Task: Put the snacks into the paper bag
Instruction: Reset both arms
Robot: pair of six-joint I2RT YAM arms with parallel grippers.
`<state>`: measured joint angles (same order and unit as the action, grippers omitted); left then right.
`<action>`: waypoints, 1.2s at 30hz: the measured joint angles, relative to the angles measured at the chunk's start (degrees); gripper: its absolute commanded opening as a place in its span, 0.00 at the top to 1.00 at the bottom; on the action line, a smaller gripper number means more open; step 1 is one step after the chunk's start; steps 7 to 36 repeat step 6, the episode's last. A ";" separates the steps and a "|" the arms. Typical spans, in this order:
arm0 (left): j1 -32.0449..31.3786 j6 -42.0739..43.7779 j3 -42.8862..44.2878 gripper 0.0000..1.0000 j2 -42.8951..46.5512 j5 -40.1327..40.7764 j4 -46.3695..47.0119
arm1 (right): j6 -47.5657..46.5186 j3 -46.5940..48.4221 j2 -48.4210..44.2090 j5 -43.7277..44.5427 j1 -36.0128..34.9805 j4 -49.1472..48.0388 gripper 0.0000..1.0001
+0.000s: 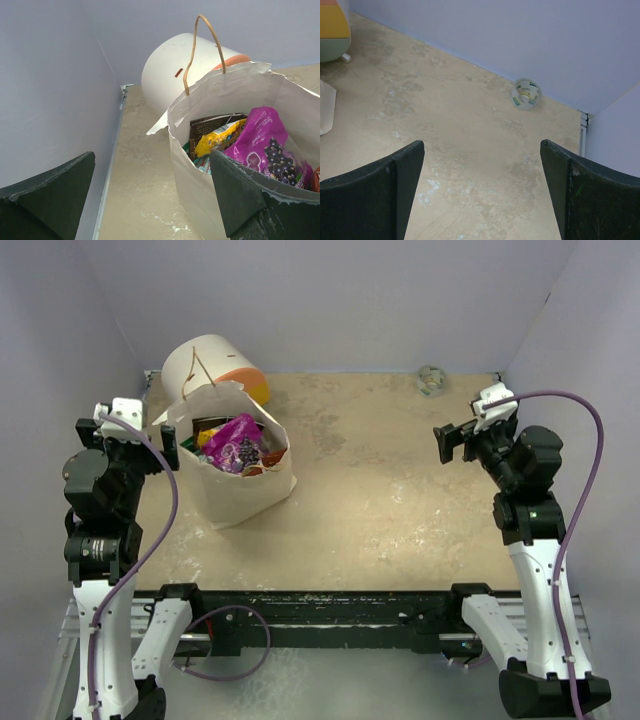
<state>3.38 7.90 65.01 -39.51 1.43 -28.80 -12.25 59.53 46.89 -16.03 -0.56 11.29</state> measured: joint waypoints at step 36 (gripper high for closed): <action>0.00 0.00 -0.02 0.01 0.31 0.28 0.02 | -0.02 0.00 -0.09 0.00 0.00 0.00 0.00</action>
